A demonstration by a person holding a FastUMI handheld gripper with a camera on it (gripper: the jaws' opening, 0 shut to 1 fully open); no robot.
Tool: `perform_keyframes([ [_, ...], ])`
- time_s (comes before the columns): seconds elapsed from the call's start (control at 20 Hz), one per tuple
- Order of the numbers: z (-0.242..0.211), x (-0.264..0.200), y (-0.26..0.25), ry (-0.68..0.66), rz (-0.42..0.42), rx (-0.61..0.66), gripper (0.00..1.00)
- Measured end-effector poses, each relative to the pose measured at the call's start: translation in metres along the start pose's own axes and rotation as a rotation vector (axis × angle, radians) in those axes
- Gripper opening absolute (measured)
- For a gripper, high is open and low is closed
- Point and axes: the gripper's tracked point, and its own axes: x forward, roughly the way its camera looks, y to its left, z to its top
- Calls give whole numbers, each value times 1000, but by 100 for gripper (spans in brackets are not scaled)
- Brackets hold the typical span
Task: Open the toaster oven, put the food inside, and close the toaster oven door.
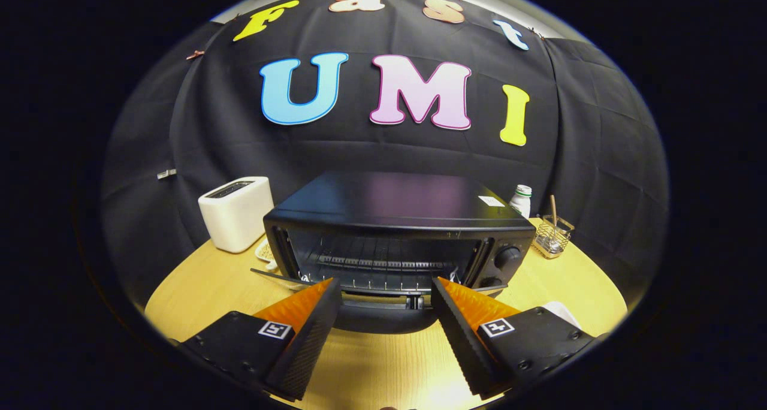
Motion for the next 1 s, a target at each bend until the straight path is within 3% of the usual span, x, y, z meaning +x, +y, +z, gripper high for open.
perform_keyframes([
  [0.65, -111, -31, -1, 273, 82, -138, 99],
  [1.0, -96, -51, -50, 251, 69, -123, 99],
])
